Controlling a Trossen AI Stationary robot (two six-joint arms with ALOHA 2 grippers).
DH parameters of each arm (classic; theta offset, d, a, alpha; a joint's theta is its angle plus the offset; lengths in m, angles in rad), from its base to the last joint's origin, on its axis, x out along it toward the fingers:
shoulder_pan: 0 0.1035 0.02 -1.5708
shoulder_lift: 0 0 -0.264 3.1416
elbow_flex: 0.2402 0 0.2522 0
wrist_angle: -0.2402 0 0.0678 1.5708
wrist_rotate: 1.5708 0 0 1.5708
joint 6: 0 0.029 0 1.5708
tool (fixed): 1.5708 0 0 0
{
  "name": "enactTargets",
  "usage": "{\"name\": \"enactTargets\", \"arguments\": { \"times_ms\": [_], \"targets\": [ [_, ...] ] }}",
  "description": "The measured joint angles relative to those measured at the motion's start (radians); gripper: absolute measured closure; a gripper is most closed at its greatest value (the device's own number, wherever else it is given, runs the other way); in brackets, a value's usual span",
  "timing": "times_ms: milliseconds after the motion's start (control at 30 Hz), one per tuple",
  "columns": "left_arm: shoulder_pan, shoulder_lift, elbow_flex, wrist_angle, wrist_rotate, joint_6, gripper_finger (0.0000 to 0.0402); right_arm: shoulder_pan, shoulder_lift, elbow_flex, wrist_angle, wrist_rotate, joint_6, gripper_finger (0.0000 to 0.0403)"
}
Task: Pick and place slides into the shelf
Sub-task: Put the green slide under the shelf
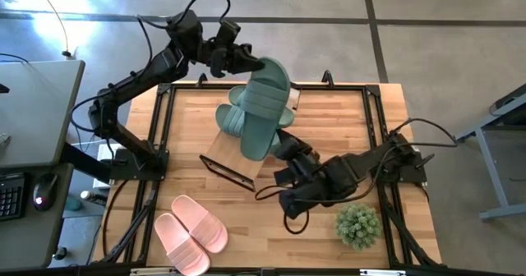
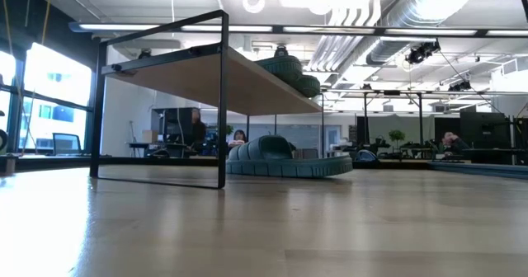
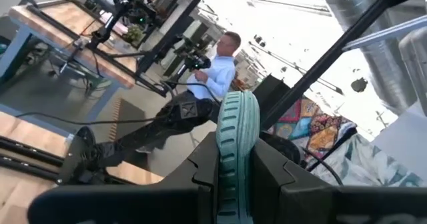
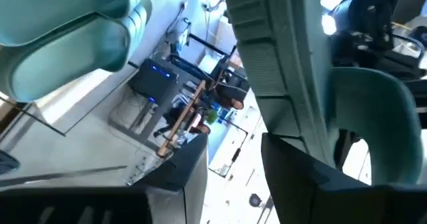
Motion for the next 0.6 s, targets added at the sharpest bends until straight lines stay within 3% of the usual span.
{"name": "enactTargets", "arguments": {
  "times_ms": [267,433,600],
  "targets": [
    [0.063,0.025,-0.001,0.008,-0.030,-0.012,0.0367,0.068,-0.005,0.000,0.106,0.026,-0.046,0.0274],
    [0.078,0.063,-0.002,0.045,-0.044,-0.045,0.0367,0.073,-0.002,0.000,0.219,-0.091,-0.048,0.0274],
    [0.078,0.078,-0.002,0.105,-0.045,-0.098,0.0367,0.049,0.030,0.000,0.259,-0.045,-0.105,0.0274]
  ]
}}
